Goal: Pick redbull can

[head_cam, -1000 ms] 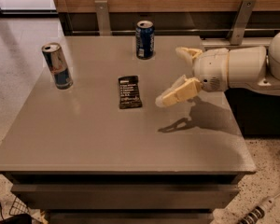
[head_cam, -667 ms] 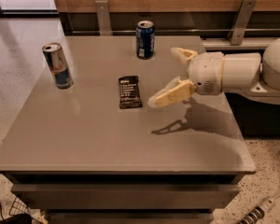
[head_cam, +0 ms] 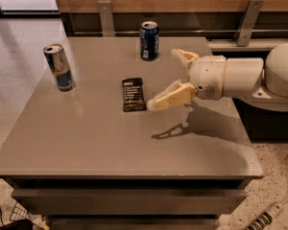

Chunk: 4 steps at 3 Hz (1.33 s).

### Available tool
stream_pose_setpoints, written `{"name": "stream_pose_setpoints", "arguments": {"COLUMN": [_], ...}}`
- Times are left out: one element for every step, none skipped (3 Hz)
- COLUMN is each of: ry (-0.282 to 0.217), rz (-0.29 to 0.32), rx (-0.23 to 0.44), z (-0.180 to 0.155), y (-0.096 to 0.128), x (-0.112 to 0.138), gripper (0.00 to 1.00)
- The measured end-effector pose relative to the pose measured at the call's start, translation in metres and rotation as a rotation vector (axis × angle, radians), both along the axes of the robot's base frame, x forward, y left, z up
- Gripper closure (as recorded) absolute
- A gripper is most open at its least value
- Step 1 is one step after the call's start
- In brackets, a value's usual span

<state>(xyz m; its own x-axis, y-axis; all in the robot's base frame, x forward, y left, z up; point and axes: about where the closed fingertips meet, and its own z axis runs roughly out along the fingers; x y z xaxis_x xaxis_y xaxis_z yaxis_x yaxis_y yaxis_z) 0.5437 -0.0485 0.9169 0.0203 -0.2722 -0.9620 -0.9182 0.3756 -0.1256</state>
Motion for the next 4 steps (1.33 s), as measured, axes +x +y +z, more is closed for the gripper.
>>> {"name": "stream_pose_setpoints", "arguments": {"ry": [0.012,0.047,0.071,0.059], "rz": [0.022,0.039,0.052,0.065], "rx": [0.003,0.0,0.027,0.075], "z": [-0.006,-0.023,-0.036,-0.035], "y": [0.015,0.047,0.083,0.113], "x": [0.003,0.016,0.036,0.053], "gripper": [0.0,0.0,0.0,0.0]}}
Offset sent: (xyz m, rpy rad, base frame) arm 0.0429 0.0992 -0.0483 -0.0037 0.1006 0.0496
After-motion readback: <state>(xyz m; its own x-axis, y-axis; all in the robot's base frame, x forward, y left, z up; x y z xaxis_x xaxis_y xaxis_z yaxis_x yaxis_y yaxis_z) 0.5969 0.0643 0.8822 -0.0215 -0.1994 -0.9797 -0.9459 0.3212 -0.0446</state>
